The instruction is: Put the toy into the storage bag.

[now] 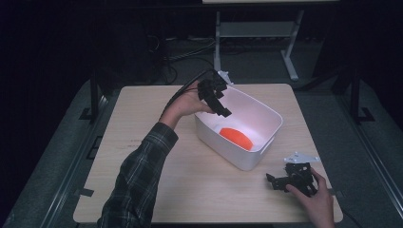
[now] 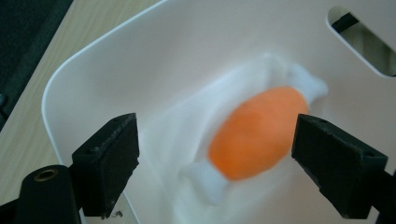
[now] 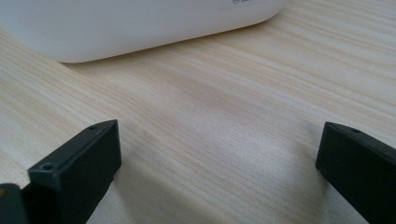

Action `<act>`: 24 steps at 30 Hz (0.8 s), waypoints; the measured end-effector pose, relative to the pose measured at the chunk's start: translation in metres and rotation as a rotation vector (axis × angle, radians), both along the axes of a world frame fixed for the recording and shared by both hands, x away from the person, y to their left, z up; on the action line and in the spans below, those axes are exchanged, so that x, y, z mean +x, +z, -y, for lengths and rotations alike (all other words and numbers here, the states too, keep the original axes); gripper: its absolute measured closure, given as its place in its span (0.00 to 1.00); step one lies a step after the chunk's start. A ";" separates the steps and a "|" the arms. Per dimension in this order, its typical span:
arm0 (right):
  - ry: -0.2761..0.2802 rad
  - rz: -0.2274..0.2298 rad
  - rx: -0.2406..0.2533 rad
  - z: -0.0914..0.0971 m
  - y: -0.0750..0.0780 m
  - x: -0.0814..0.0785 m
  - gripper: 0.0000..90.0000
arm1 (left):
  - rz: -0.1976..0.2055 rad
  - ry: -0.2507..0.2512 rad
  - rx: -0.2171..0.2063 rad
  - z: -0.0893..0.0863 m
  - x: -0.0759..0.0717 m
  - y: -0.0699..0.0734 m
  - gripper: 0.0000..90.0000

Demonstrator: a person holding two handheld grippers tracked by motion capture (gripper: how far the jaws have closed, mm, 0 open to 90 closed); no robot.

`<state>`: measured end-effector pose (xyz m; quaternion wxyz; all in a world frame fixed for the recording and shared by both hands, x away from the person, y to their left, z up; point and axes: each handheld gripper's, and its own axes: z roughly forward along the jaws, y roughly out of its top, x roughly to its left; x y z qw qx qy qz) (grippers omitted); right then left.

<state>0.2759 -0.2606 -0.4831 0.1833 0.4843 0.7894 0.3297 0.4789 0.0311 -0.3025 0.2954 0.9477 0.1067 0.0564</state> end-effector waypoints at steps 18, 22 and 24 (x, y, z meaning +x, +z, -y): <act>0.000 0.001 0.001 0.000 0.000 0.000 0.00 | 0.030 0.093 -0.037 -0.049 -0.025 0.010 0.16; 0.001 0.002 0.000 0.000 0.000 0.000 0.00 | 0.038 0.128 -0.055 -0.066 -0.033 0.010 0.16; 0.000 0.002 0.000 0.000 0.000 0.000 0.00 | 0.043 0.132 -0.051 -0.070 -0.035 0.011 0.16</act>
